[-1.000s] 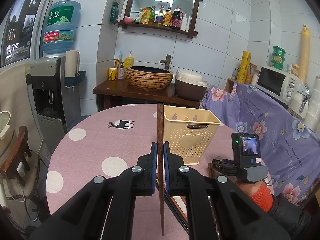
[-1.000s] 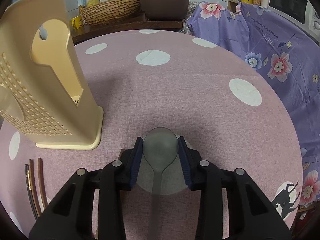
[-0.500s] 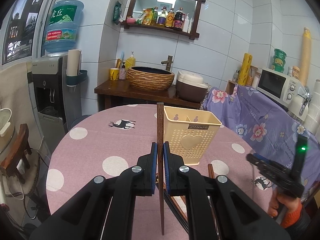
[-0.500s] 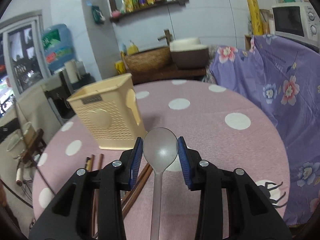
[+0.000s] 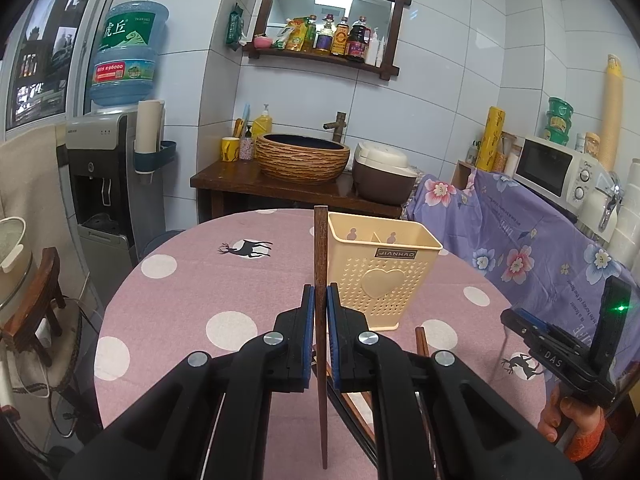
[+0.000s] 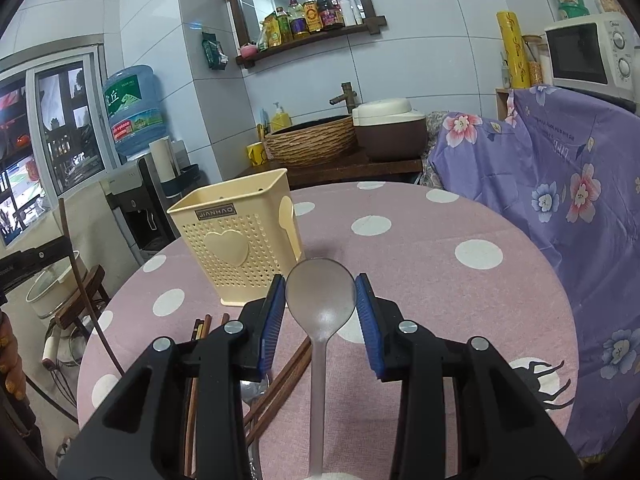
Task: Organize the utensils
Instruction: 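Carry the chopstick and spoon toward the beige basket with both tools, then lower chopstick into basket and open left tool while right tool drops the spoon in, then move both open tools back over the remaining utensils, then close right tool on the brown chopstick pair while left tool approaches a black chopstick, then close the left tool on the black chopstick, then lift the black chopstick with left tool while right tool lifts the brown chopsticks toward the basket, then lower both held chopsticks into the beige basket and open both tools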
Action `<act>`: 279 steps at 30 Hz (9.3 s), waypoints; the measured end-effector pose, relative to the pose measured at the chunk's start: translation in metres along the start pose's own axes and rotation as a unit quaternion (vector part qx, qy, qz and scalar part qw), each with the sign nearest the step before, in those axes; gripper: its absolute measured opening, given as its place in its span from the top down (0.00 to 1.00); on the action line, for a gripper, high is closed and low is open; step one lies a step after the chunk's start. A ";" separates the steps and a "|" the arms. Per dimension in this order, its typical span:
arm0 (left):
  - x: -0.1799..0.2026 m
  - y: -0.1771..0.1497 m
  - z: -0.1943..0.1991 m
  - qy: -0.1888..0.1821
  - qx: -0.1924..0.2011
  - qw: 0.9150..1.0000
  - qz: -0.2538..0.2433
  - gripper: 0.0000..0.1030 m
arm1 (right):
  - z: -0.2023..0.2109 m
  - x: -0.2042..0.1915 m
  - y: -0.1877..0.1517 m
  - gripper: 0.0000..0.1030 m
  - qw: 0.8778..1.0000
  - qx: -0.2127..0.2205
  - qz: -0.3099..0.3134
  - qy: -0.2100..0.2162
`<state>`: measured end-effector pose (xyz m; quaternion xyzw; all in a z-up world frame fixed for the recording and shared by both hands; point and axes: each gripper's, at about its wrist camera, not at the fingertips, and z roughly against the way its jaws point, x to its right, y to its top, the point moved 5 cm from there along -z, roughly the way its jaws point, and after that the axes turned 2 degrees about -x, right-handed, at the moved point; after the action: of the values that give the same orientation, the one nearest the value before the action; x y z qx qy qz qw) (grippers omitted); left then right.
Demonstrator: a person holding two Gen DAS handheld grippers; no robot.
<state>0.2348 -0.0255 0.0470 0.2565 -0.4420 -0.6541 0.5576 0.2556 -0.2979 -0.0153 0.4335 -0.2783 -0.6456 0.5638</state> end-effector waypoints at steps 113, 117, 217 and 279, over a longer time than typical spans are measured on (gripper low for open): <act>0.005 -0.131 -0.097 0.075 -0.212 0.973 -0.051 0.71 | -0.053 -0.024 -0.082 0.56 0.982 -0.184 0.018 -0.045; -0.020 -0.119 -0.086 0.044 -0.212 0.976 0.015 0.72 | -0.054 -0.016 -0.076 0.56 0.981 -0.187 0.008 -0.049; -0.005 -0.015 0.020 -0.045 -0.016 0.998 0.041 0.92 | 0.074 -0.037 0.034 0.93 0.994 -0.002 -0.046 0.100; 0.030 0.078 -0.095 -0.025 0.008 1.000 0.011 0.81 | -0.055 -0.062 0.134 0.96 0.999 0.033 0.025 0.010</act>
<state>0.3455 -0.0812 0.0736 0.2400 -0.4637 -0.6507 0.5513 0.3683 -0.2586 0.0880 0.4509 -0.3048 -0.6172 0.5682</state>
